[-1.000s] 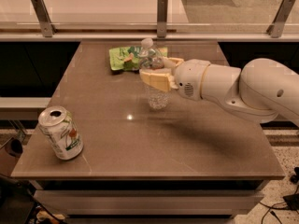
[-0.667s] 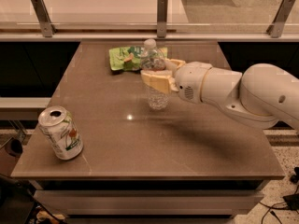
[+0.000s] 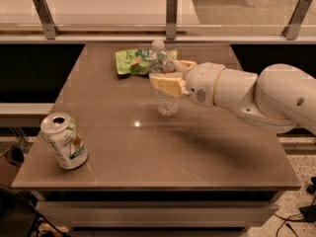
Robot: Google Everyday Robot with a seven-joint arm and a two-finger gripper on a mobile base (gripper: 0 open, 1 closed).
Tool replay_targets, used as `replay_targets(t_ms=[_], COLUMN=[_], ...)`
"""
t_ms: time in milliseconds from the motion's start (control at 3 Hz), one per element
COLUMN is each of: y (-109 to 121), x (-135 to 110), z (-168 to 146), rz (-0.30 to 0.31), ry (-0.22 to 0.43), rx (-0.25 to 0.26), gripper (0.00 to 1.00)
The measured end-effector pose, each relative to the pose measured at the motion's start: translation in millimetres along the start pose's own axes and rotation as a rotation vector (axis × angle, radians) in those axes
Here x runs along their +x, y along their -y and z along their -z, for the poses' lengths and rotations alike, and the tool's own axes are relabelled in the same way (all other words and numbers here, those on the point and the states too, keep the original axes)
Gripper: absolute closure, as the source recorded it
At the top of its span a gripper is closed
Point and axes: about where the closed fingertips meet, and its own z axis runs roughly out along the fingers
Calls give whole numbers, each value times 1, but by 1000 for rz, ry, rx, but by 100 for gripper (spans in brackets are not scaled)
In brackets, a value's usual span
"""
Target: Move water bottle near 7up can
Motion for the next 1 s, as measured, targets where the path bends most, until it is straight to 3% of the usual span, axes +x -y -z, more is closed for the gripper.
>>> replay_targets(t_ms=[667, 1000], y=[0, -13], x=[-22, -27], z=[9, 5], rz=[26, 34], ry=[22, 31], rx=[5, -15], gripper=[100, 100])
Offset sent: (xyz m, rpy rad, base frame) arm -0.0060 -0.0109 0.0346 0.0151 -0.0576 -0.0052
